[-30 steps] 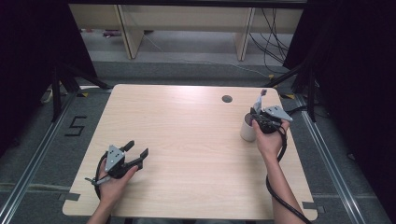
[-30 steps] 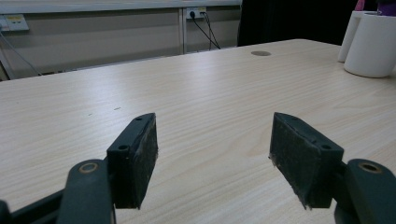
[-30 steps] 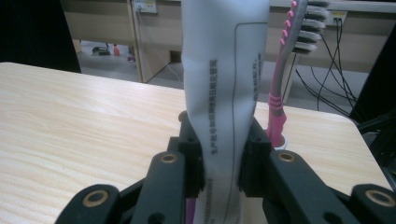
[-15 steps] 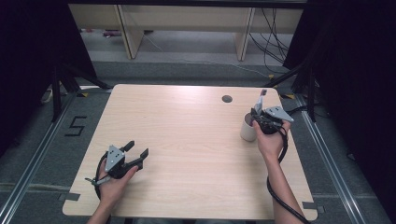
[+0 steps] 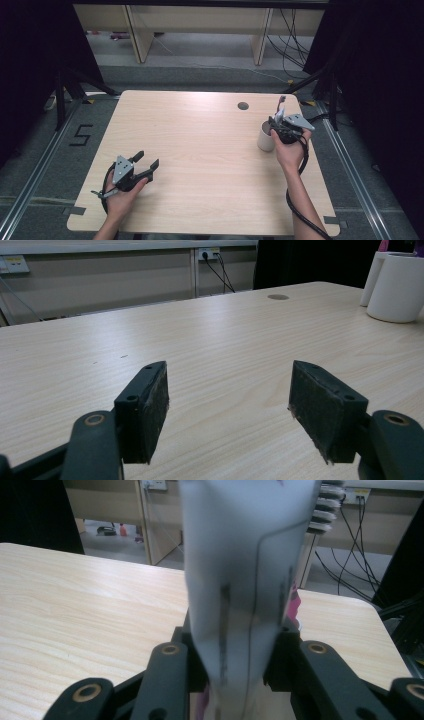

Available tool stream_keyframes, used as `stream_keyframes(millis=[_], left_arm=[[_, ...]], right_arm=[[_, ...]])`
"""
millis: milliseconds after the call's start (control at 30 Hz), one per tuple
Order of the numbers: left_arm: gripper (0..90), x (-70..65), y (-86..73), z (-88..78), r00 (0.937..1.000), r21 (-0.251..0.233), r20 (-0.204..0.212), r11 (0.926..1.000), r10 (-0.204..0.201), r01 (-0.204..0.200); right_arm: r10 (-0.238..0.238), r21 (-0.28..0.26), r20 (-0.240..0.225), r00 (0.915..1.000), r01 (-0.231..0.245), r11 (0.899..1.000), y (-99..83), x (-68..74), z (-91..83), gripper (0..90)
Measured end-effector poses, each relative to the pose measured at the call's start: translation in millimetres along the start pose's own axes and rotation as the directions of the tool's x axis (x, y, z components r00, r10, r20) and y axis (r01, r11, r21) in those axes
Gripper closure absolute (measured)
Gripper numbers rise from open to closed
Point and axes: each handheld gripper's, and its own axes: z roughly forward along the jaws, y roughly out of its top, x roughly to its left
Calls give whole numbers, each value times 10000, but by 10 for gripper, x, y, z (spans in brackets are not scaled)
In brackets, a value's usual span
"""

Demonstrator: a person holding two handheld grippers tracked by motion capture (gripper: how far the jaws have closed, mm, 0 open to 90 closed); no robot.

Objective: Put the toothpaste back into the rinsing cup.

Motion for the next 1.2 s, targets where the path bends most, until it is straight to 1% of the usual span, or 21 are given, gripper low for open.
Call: stream_keyframes(millis=[33, 100, 200, 267, 300, 367, 433, 467, 500, 533, 567, 700, 733, 800, 833, 867, 900, 967, 1000, 1167, 1200], left_arm=[[323, 0, 0, 0, 10000, 2, 2, 10000, 3, -3], [322, 0, 0, 1, 10000, 4, 7, 10000, 8, -8], [322, 0, 0, 0, 10000, 3, 5, 10000, 5, -5], [322, 1, 0, 0, 10000, 4, 6, 10000, 4, -4], [322, 1, 0, 0, 10000, -1, 9, 10000, 0, 0], [322, 1, 0, 0, 10000, -4, 10, 10000, -6, 6], [322, 2, 0, -1, 10000, -10, 3, 10000, -2, 2], [322, 2, 0, -2, 10000, -10, 3, 10000, -9, 9], [322, 2, 0, -2, 10000, -9, 4, 10000, -6, 6], [322, 2, 0, -2, 10000, -10, 6, 10000, -9, 9], [322, 2, 0, -2, 10000, -11, 4, 10000, -7, 7], [322, 1, 0, -1, 10000, -4, 10, 10000, -8, 8], [322, 1, 0, 0, 10000, -7, 10, 10000, -15, 15], [322, 1, 0, -1, 10000, -5, 9, 10000, -4, 4], [322, 1, 0, -1, 10000, 0, 8, 10000, 3, -3], [322, 0, 0, 0, 10000, -2, 10, 10000, 6, -6], [322, 1, 0, 0, 10000, 4, 12, 10000, 9, -9], [322, 1, 0, 0, 10000, 7, 9, 10000, 3, -3], [322, 1, 0, 0, 10000, 2, 12, 10000, 5, -5], [321, 2, 0, -1, 10000, -15, 5, 10000, -20, 20], [321, 2, -1, -1, 10000, -12, 4, 10000, -28, 28]], right_arm=[[-268, -75, -28, 9996, 267, 9996, 1, -19, 8, 698], [-340, -42, -34, 9994, 340, 9994, 1, -21, 9, 701], [-181, 21, -12, 9998, 181, 9998, 2, -7, 11, 702], [-269, -9, -89, 9996, 269, 9996, 5, -12, 20, 697], [-334, 98, -40, 9994, 335, 9994, 12, -10, 15, 693], [-299, 68, 0, 9996, 299, 9995, 14, -4, 15, 684], [-191, 88, -112, 9998, 192, 9998, 20, 0, 13, 677], [-282, 95, -45, 9996, 282, 9996, 24, -3, 9, 672], [-66, 97, -49, 10000, 66, 9999, 22, 14, 8, 668], [-100, 104, 11, 9999, 100, 9999, 26, 13, 4, 664], [-120, -110, -36, 9999, 120, 9999, 24, 7, 9, 660], [-324, -136, -61, 9995, 323, 9994, 26, -14, -1, 640], [30, -34, -54, 10000, -30, 10000, 19, 8, -14, 634], [-309, -233, 12, 9995, 309, 9993, 16, -27, -13, 622], [79, -102, -99, 9999, -80, 9999, 10, -3, -24, 617], [17, -95, -185, 9998, -19, 10000, 12, -11, -29, 615], [-82, -82, -119, 9999, 81, 9999, 13, -15, -36, 612], [-95, -119, -150, 9998, 93, 9999, 9, -12, -40, 604], [2, -76, -149, 9999, -3, 10000, 9, -2, -51, 599], [-140, -135, -216, 9997, 137, 9998, 33, -4, -88, 562], [-58, -183, -288, 9996, 53, 9998, 35, 2, -88, 554]])
